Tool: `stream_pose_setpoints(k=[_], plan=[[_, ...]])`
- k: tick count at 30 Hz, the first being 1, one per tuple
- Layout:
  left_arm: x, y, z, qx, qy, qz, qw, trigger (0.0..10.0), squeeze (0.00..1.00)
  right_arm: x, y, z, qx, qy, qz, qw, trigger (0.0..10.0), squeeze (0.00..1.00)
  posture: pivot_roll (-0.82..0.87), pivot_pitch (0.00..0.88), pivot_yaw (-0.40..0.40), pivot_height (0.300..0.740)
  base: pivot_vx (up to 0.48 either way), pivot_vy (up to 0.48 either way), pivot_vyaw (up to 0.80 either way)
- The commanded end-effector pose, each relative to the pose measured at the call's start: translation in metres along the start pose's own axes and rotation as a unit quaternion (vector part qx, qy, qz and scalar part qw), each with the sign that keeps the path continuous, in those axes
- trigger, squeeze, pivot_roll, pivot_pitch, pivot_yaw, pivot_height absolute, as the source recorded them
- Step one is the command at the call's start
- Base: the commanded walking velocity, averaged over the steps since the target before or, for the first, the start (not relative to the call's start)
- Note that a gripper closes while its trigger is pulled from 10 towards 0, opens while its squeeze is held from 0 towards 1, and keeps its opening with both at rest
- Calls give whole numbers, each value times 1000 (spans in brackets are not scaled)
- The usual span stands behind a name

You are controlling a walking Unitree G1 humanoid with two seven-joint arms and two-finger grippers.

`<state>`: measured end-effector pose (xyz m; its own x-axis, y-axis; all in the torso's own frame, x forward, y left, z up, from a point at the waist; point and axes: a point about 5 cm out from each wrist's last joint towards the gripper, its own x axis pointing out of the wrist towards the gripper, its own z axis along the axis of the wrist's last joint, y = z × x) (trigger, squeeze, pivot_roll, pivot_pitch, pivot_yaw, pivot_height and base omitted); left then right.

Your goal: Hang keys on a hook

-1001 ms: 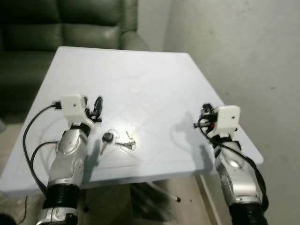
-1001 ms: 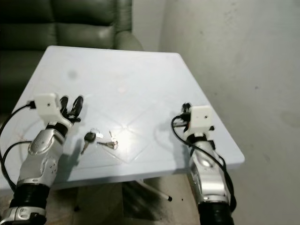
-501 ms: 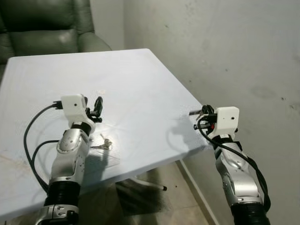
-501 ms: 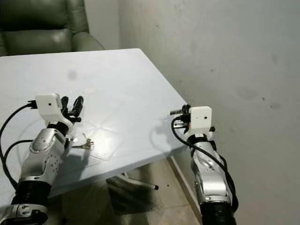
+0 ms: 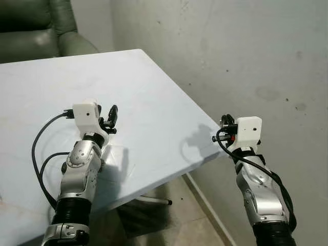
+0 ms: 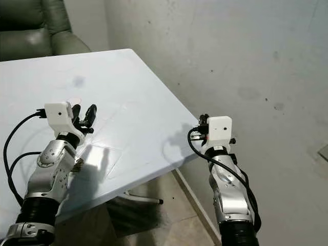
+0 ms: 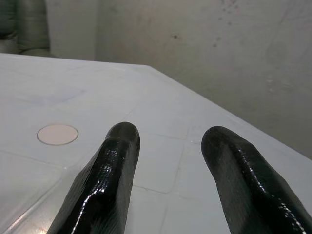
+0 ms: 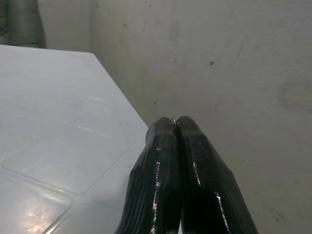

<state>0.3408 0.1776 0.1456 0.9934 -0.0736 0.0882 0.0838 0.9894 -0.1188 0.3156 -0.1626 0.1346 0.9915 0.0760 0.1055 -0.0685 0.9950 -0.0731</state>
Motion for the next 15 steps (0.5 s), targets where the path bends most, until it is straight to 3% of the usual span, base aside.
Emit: stream_pose_setpoints(k=[1, 15], plan=[[0, 2, 1, 7, -1, 5, 1000, 10000, 0, 0, 0, -1, -3, 3, -1, 1000, 10000, 0, -97, 0, -58, 740, 0, 0, -731], [0, 1, -1, 8, 11, 9, 1000, 10000, 0, -1, 1, -2, -4, 7, 0, 1000, 10000, 0, -96, 0, -59, 740, 0, 0, -731]])
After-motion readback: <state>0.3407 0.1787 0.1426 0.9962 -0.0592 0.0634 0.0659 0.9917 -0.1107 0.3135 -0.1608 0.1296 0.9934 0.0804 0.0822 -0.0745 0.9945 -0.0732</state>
